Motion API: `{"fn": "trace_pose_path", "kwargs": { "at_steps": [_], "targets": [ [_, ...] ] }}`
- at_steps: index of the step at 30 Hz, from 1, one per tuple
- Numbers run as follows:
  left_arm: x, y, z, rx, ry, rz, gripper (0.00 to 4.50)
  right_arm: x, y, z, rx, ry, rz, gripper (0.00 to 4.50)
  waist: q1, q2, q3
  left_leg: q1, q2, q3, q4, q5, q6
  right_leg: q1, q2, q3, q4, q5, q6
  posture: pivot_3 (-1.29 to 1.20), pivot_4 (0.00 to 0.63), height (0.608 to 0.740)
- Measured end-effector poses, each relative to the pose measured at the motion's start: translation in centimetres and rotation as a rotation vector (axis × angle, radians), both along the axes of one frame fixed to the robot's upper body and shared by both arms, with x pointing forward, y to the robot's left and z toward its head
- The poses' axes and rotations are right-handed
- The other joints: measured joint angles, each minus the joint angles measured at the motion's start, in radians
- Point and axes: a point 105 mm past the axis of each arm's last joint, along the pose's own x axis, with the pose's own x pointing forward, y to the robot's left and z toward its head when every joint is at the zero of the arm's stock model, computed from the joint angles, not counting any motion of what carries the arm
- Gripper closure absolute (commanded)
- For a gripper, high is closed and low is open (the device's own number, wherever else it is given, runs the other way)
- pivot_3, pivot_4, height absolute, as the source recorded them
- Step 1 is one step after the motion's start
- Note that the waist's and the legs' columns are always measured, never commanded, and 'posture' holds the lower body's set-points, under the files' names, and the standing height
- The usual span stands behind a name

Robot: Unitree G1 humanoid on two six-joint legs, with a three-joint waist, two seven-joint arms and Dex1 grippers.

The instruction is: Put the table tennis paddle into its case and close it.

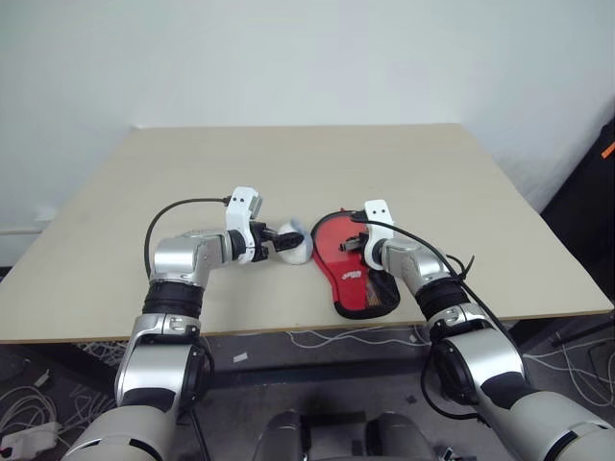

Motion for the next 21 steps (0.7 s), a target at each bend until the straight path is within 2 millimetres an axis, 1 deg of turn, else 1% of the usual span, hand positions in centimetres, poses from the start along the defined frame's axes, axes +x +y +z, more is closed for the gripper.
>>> {"fn": "trace_pose_path", "kwargs": {
  "at_steps": [9,15,20,21],
  "targets": [
    [-0.1,0.2,-0.9,0.019,0.031,0.016,0.02,0.0,-0.1,-0.1,-0.005,0.002,-0.009,4.5,0.0,0.0,0.0,0.0,0.0,0.0,0.0,0.0,0.0,0.0,0.0,0.0,0.0,0.001,-0.001,0.0,0.0,0.722],
    [-0.4,-1.4,-2.7,0.004,0.089,-0.02,0.02,0.1,-0.2,-0.1,-0.006,0.005,-0.015,4.5,0.0,0.0,0.0,0.001,0.0,0.0,0.001,0.0,0.0,0.0,0.0,0.0,0.0,0.001,-0.001,0.0,0.0,0.722],
    [0.0,-2.2,-3.3,-0.016,0.104,-0.017,0.02,0.2,-0.6,-0.2,-0.004,0.009,-0.039,4.5,0.0,0.0,0.0,0.001,0.0,-0.001,0.0,0.0,0.0,0.0,0.0,-0.001,0.0,0.004,-0.002,0.0,0.0,0.722],
    [0.1,-2.2,-3.3,-0.017,0.101,-0.015,0.18,0.2,-0.6,-0.2,-0.003,0.01,-0.042,4.5,0.0,0.0,0.0,0.001,0.0,-0.001,0.0,0.0,0.0,-0.001,0.0,-0.001,0.0,0.004,-0.002,0.0,0.0,0.722]
  ]
}}
